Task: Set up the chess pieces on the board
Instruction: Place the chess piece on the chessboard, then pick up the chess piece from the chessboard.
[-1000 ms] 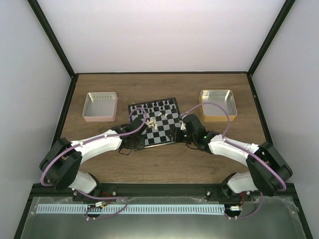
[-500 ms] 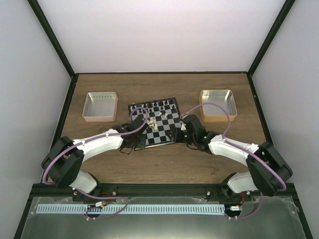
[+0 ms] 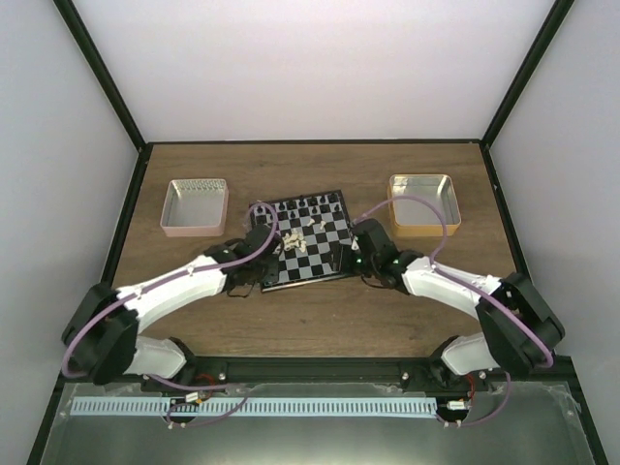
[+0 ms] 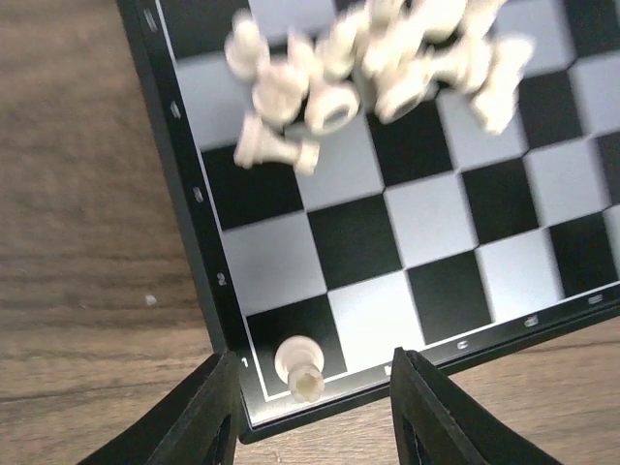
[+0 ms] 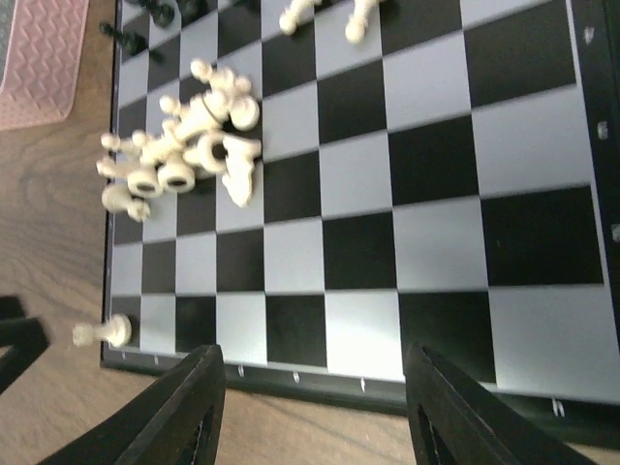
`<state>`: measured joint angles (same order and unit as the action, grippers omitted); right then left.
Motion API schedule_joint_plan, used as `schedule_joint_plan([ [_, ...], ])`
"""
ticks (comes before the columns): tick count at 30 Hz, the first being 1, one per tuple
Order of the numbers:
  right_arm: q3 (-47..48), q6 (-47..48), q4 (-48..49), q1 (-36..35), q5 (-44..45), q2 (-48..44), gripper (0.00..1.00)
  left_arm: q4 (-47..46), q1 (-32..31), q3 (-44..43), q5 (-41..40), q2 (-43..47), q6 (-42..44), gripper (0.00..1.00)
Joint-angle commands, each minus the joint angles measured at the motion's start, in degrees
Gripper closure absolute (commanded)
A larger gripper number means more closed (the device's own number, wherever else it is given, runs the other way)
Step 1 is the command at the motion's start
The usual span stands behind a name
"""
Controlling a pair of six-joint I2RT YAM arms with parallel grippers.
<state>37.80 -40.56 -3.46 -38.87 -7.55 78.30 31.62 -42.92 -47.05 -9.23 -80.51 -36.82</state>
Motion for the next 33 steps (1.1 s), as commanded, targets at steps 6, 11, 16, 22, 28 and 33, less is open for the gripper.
schedule_joint_plan([
  [6,15.91,-1.86,-3.16,-0.39,3.36,13.09,0.53,-1.16,-0.20,3.10,-13.87,21.03,-1.35,0.55],
  [11,23.83,-1.71,-5.09,-1.59,6.18,20.37,0.55,-0.88,-0.20,5.49,-16.57,31.52,0.51,0.53],
  [16,31.36,1.37,-10.26,-3.36,10.90,26.91,0.62,1.04,-0.21,7.32,-18.11,40.14,2.17,0.50],
  [22,35.53,4.09,-13.26,-4.57,12.21,30.83,0.62,2.23,-0.19,6.95,-18.22,44.82,2.90,0.44],
  [28,38.73,5.71,-14.37,-4.80,12.56,33.62,0.61,1.19,-0.24,7.71,-18.14,44.45,3.50,0.43],
  [33,41.54,6.92,-15.78,-4.80,13.38,36.27,0.63,1.19,-0.19,7.53,-17.73,43.69,3.81,0.43],
])
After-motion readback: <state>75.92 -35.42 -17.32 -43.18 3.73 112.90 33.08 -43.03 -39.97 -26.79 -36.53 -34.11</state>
